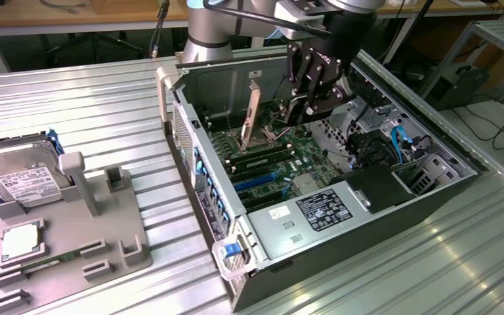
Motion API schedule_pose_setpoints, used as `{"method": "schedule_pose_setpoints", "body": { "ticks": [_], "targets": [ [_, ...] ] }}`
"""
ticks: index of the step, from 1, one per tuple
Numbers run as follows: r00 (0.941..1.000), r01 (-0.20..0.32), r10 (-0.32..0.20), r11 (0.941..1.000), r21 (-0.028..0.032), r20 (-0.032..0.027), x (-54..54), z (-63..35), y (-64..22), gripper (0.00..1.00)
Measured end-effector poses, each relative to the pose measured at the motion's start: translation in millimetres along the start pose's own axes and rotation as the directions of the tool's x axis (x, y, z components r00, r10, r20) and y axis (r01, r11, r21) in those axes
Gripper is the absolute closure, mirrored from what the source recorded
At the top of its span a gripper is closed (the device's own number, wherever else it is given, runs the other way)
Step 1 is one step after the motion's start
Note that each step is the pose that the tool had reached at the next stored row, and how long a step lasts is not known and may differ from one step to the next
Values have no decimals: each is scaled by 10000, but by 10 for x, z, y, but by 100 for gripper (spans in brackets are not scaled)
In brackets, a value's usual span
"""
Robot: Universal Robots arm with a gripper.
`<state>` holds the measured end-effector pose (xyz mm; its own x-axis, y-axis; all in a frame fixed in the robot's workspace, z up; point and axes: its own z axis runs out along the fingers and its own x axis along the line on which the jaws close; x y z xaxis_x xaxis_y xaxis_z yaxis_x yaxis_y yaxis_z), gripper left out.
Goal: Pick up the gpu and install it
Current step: 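Insert the gpu into the slot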
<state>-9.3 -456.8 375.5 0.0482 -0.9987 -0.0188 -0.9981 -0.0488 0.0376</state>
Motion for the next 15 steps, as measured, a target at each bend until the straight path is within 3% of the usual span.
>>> {"method": "schedule_pose_setpoints", "body": {
  "ticks": [6, 8, 12, 15],
  "targets": [
    [10000, 0, 1, 10000, -36, 23, 3, 46, -2, 72],
    [10000, 2, -2, 10000, -47, 84, 8, 66, -2, 72],
    [9999, 2, 0, 9998, -189, 101, 10, 104, -4, 72],
    [10000, -2, 5, 9993, -370, 94, 9, 128, -6, 72]
  ]
}}
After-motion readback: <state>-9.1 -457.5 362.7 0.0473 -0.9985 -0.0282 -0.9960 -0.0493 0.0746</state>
